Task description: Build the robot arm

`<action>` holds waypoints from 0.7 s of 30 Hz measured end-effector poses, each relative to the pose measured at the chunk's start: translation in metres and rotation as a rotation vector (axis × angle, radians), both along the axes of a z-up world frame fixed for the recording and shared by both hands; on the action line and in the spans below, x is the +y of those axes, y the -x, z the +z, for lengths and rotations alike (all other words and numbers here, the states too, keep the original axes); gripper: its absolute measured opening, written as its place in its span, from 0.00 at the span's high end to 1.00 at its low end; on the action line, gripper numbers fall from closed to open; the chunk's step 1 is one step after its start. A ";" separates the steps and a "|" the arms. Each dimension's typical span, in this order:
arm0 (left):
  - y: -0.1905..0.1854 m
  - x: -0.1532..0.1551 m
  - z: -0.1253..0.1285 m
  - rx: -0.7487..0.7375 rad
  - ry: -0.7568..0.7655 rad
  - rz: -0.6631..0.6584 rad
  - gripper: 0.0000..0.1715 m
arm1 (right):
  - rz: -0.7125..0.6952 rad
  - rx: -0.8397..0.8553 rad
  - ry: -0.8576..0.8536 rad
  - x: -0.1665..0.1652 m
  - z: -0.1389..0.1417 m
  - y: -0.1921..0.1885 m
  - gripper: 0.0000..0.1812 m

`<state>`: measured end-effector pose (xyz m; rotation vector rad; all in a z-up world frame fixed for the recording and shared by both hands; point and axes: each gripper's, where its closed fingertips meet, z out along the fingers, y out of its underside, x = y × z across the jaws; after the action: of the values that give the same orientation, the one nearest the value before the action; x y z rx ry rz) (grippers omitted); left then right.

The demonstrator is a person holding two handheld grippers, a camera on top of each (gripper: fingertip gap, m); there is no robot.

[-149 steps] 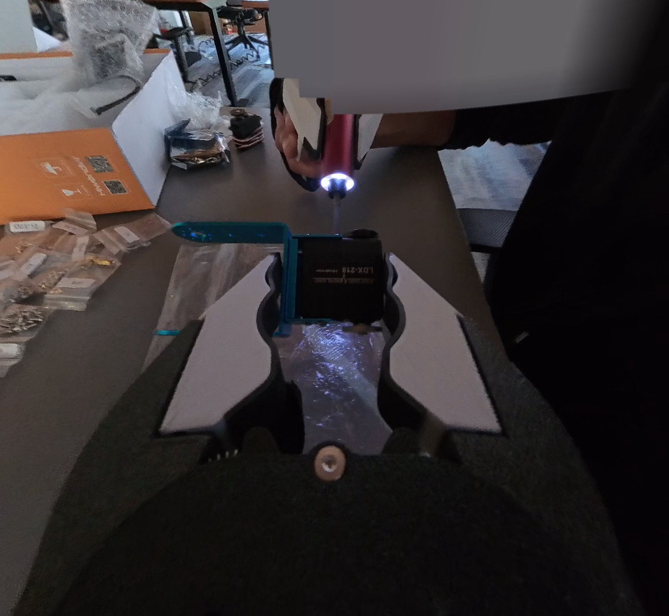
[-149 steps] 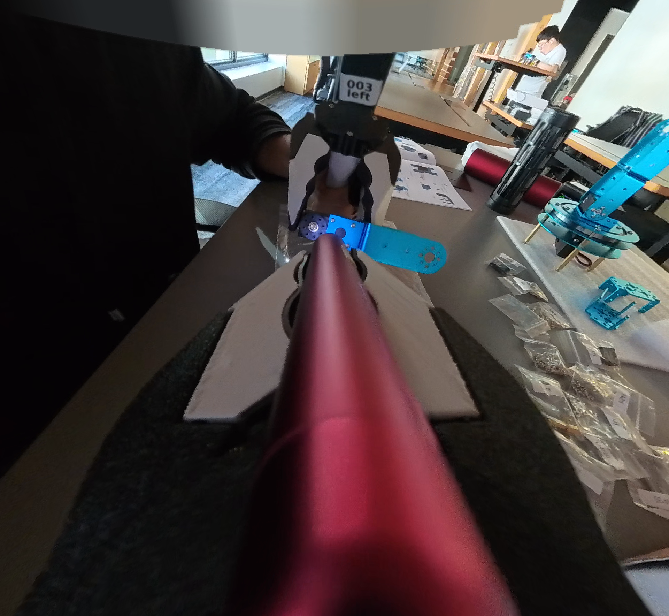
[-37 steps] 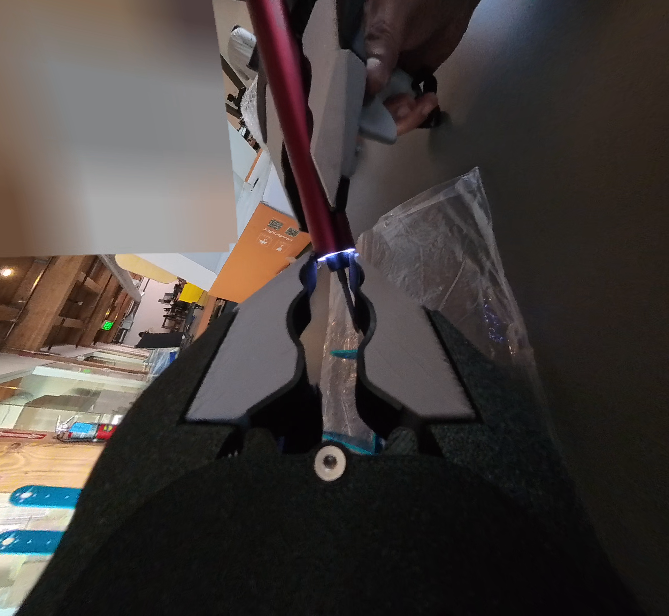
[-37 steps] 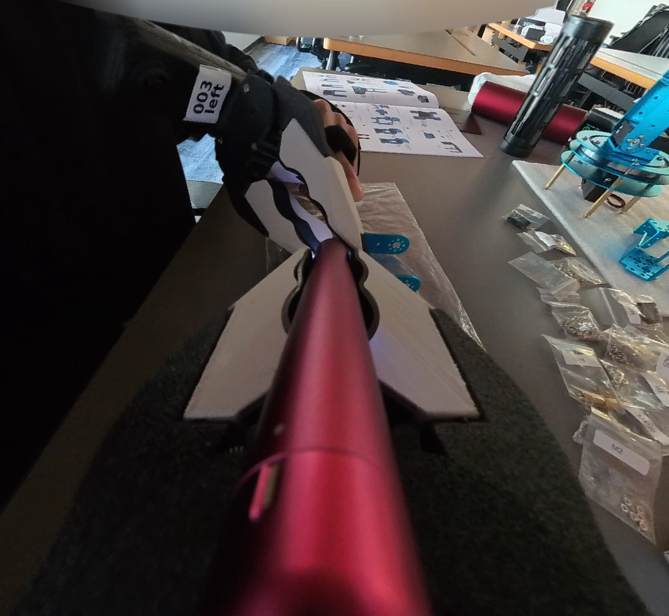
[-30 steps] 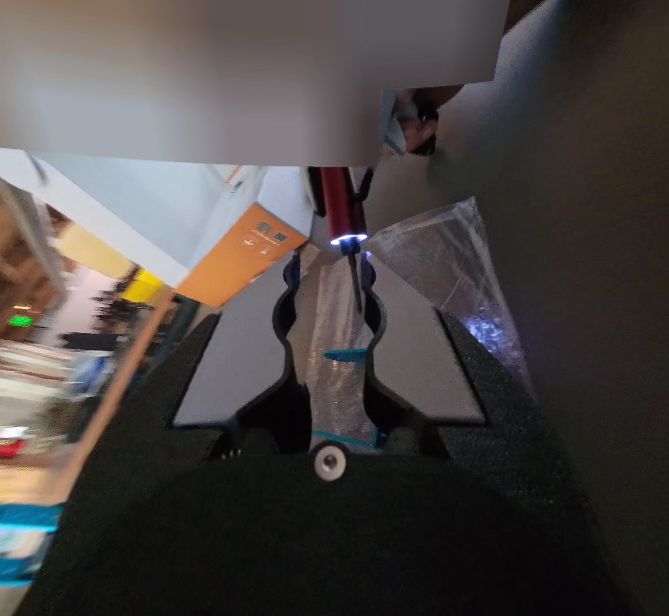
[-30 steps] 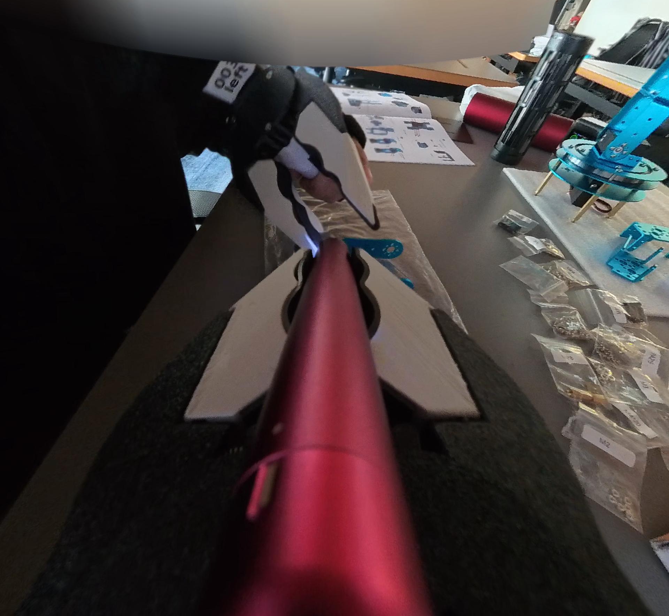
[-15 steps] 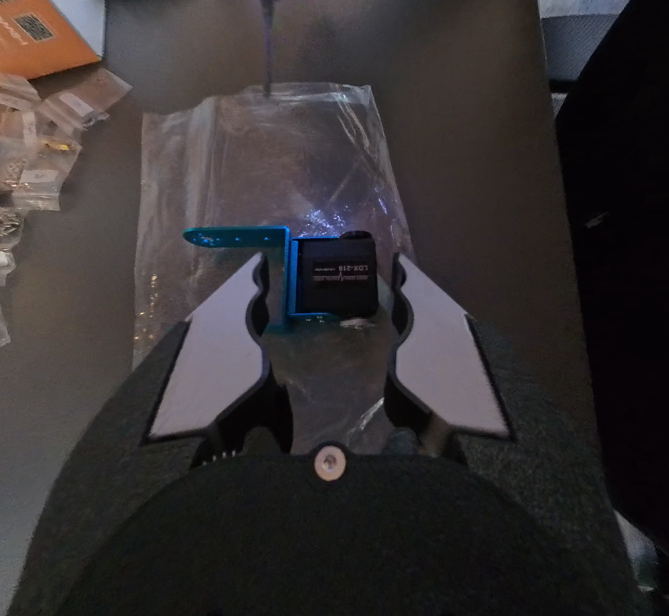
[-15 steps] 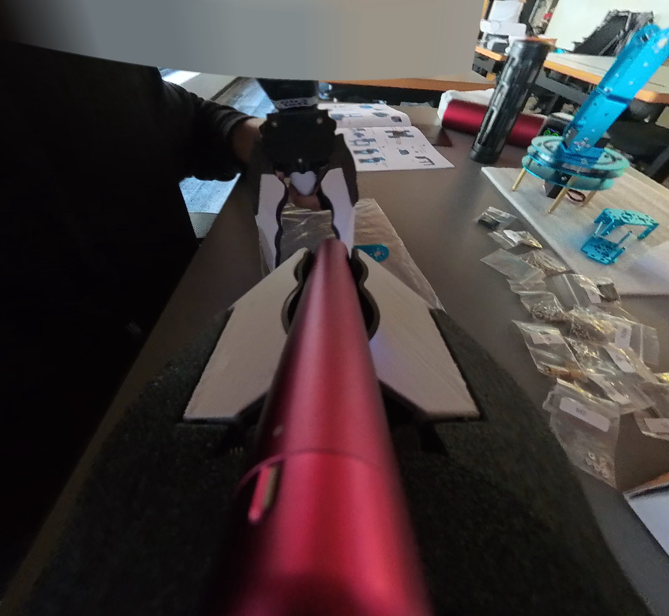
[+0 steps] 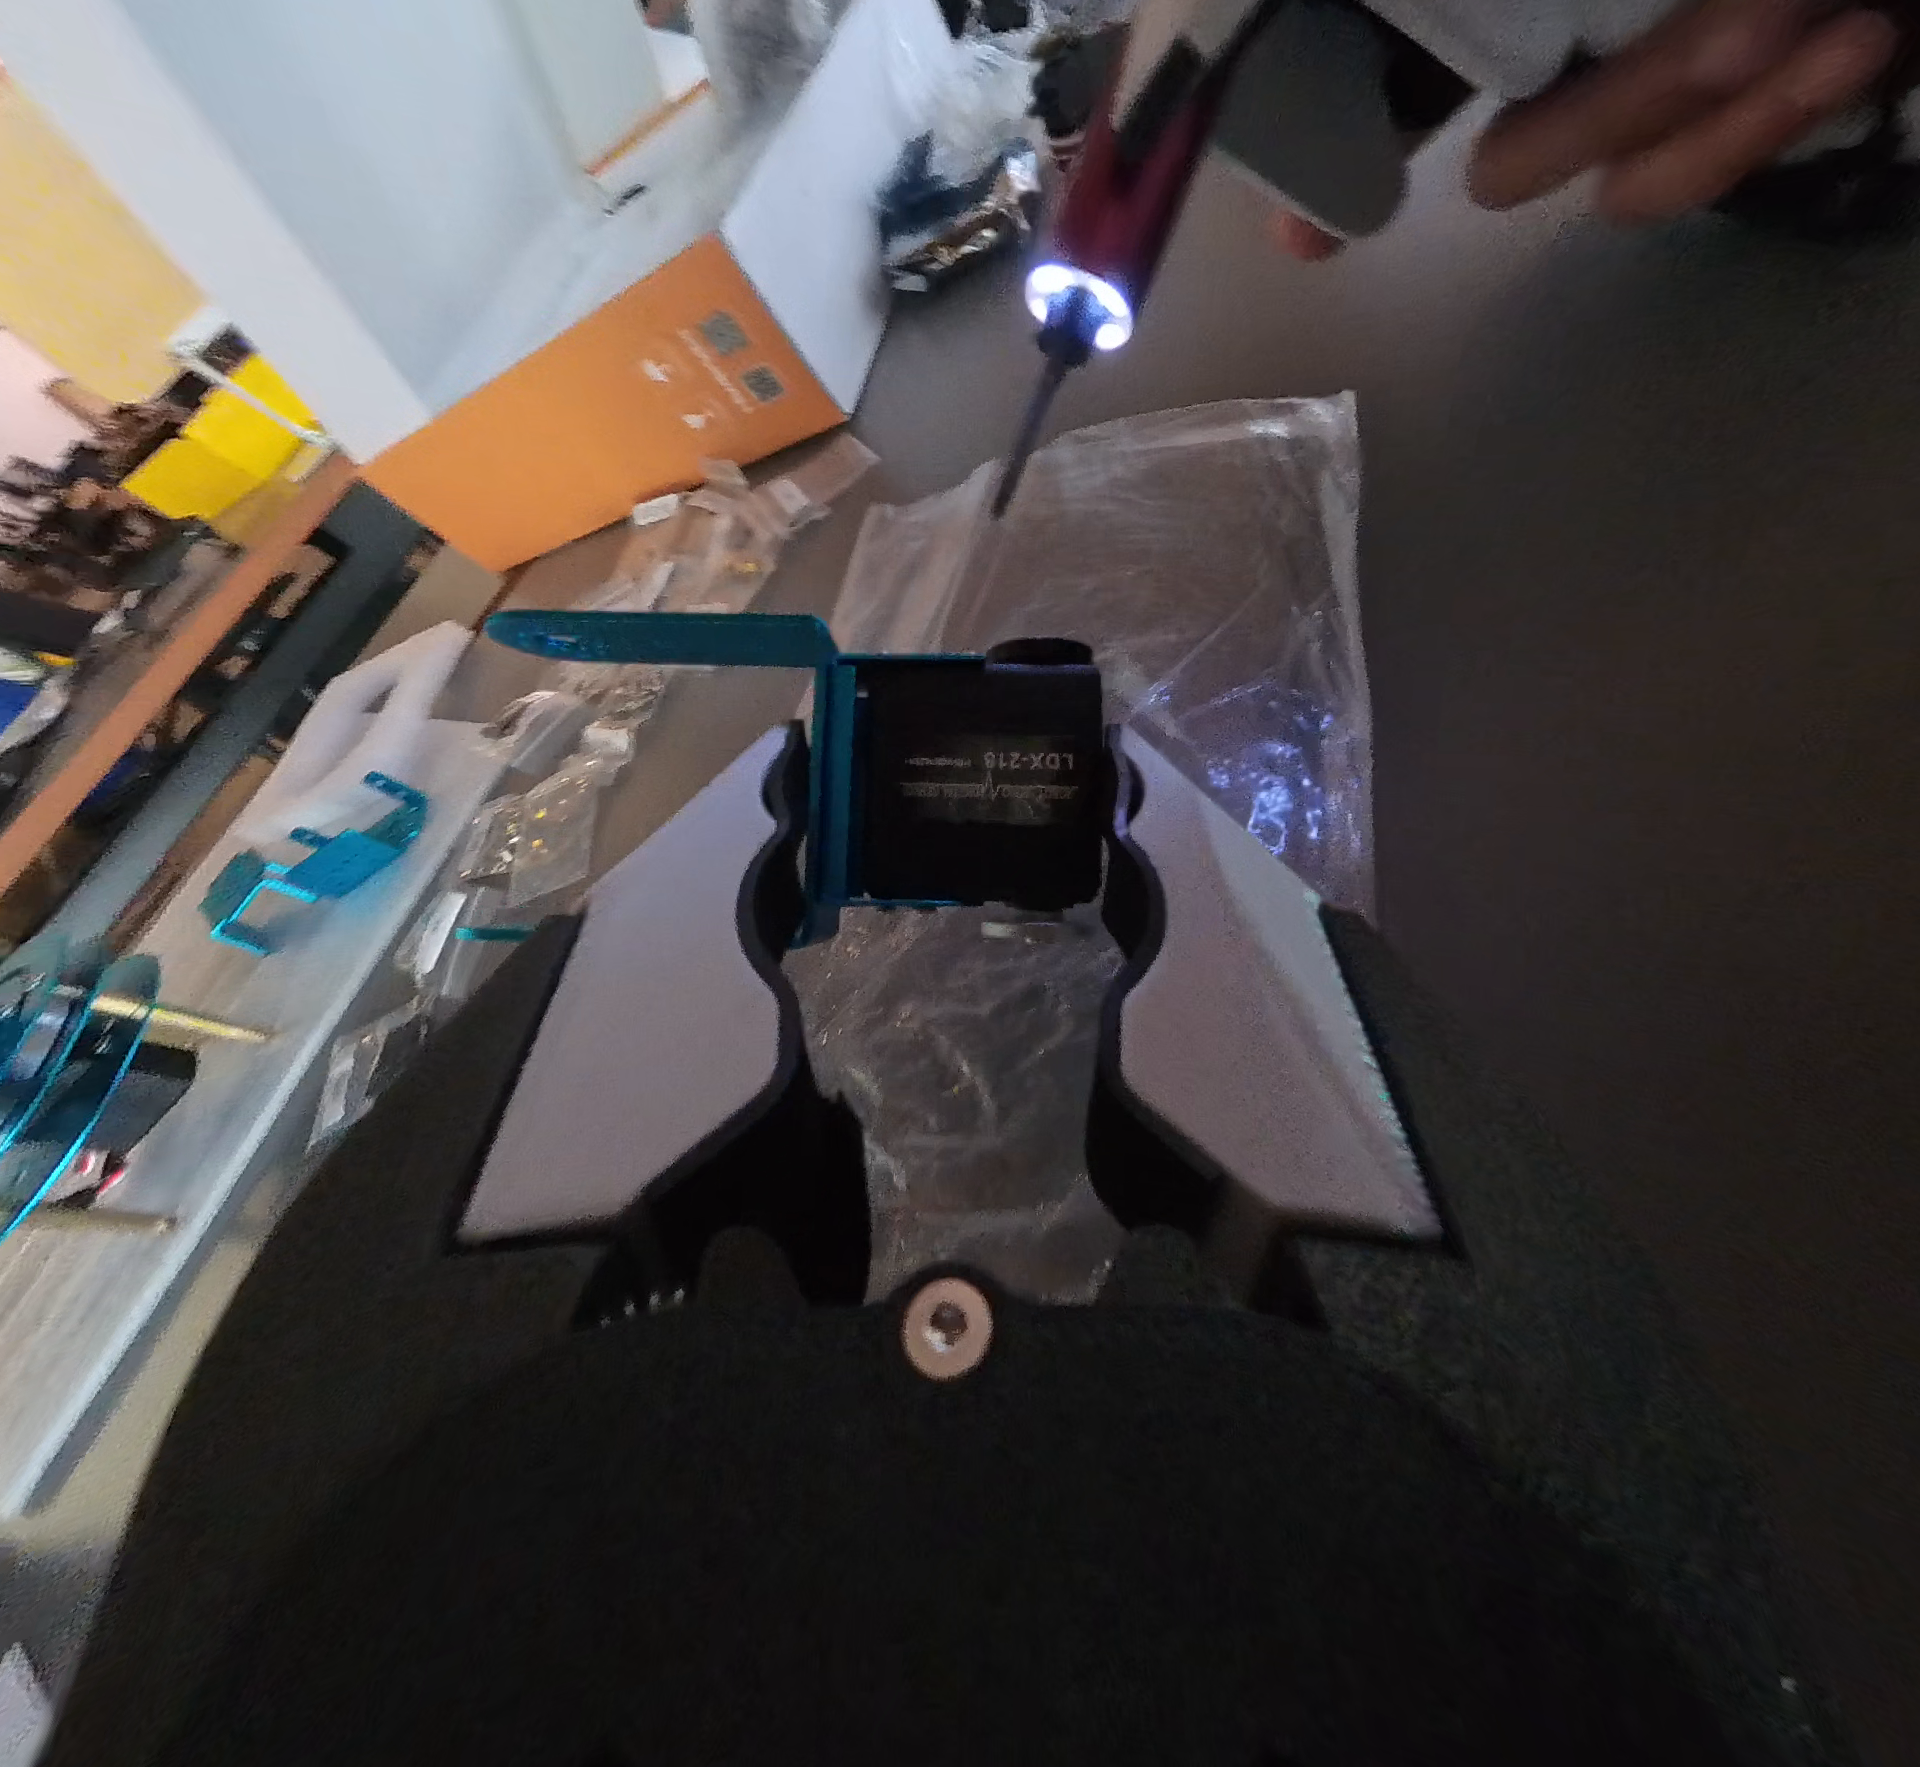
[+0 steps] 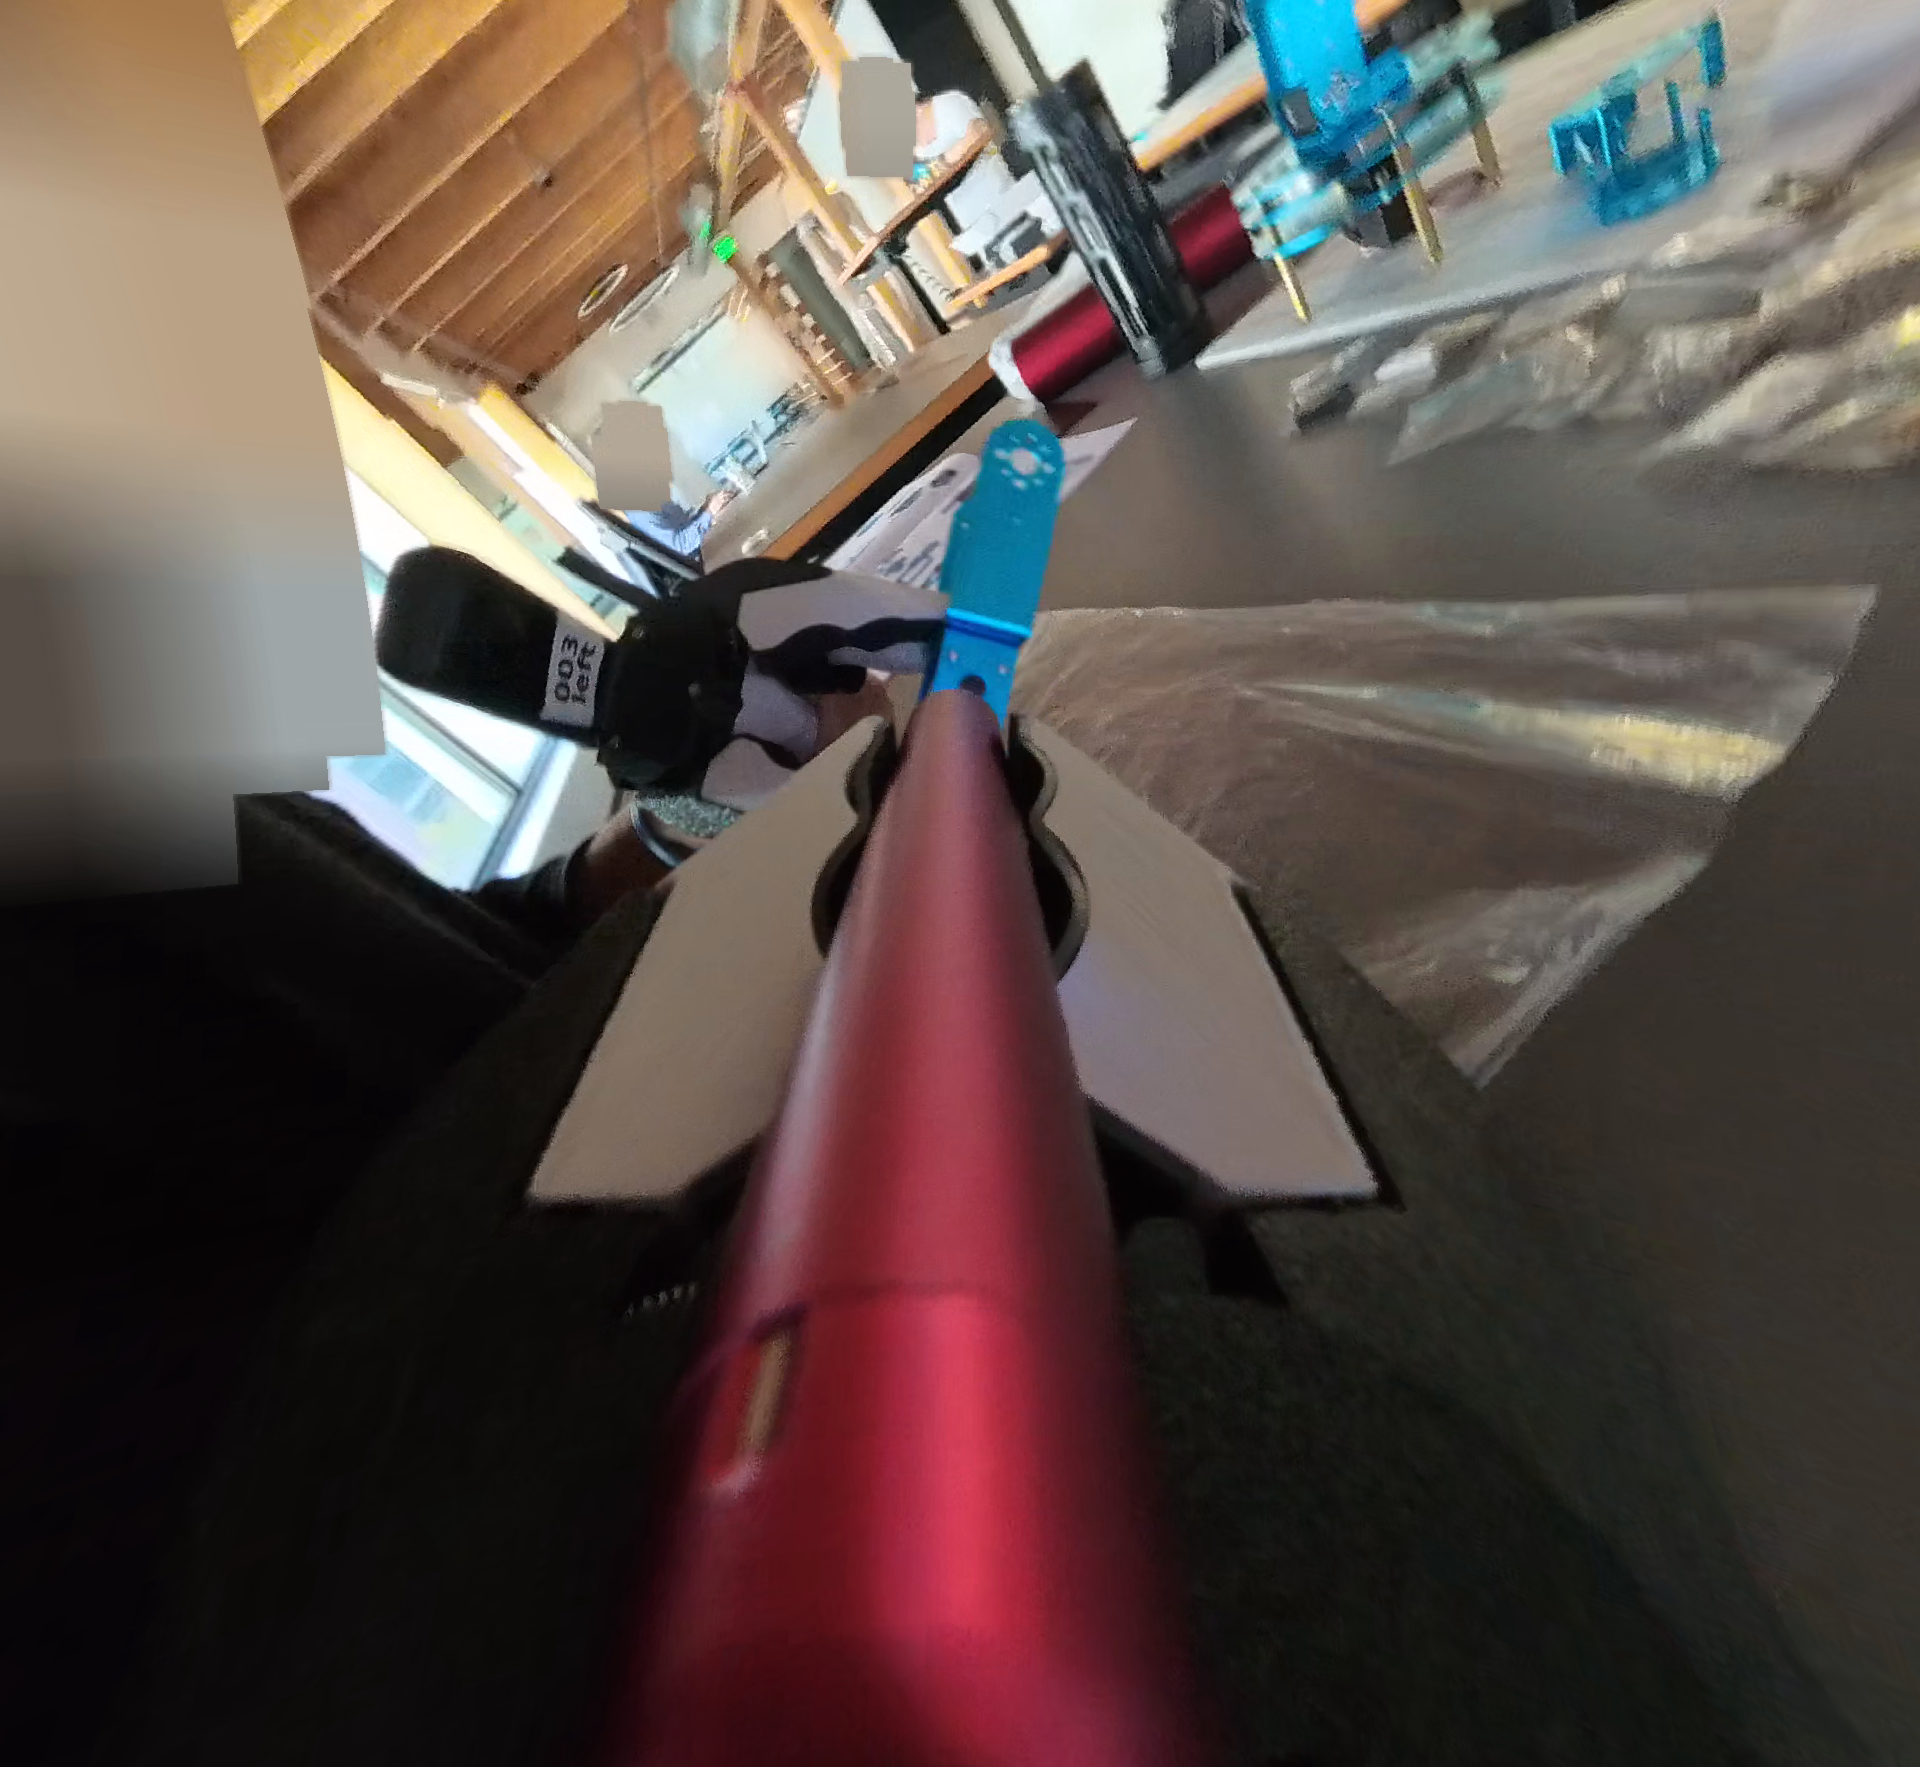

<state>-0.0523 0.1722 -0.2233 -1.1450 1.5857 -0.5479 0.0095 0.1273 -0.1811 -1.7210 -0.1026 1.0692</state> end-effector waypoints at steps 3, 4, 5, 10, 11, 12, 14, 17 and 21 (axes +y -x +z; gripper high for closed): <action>0.006 -0.003 0.000 -0.027 -0.049 -0.006 0.68 | -0.013 0.074 0.090 -0.001 -0.011 0.007 0.88; 0.005 -0.008 -0.001 -0.026 -0.044 -0.033 0.68 | -0.017 0.086 0.107 -0.001 -0.013 0.008 0.88; 0.004 -0.011 -0.003 -0.009 -0.029 -0.055 0.68 | -0.020 0.087 0.126 -0.001 -0.016 0.010 0.88; -0.001 -0.011 -0.011 0.047 0.001 -0.084 0.68 | -0.045 0.116 0.215 0.000 -0.028 0.011 0.88; -0.003 -0.012 -0.012 0.048 0.003 -0.094 0.69 | -0.045 0.135 0.212 0.000 -0.027 0.011 0.88; -0.004 -0.013 -0.012 0.050 0.006 -0.105 0.69 | -0.048 0.133 0.215 0.000 -0.027 0.010 0.88; -0.005 -0.014 -0.012 0.051 0.011 -0.112 0.69 | -0.043 0.133 0.214 0.001 -0.028 0.011 0.88; -0.006 -0.015 -0.011 0.045 0.006 -0.120 0.69 | -0.037 0.141 0.220 0.001 -0.028 0.010 0.88; -0.006 -0.018 -0.013 0.054 -0.029 -0.127 0.68 | -0.047 0.147 0.214 0.001 -0.027 0.005 0.88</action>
<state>-0.0467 0.1543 -0.2365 -1.0506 1.7159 -0.5796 0.0046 0.1282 -0.2082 -1.8179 0.1496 1.2025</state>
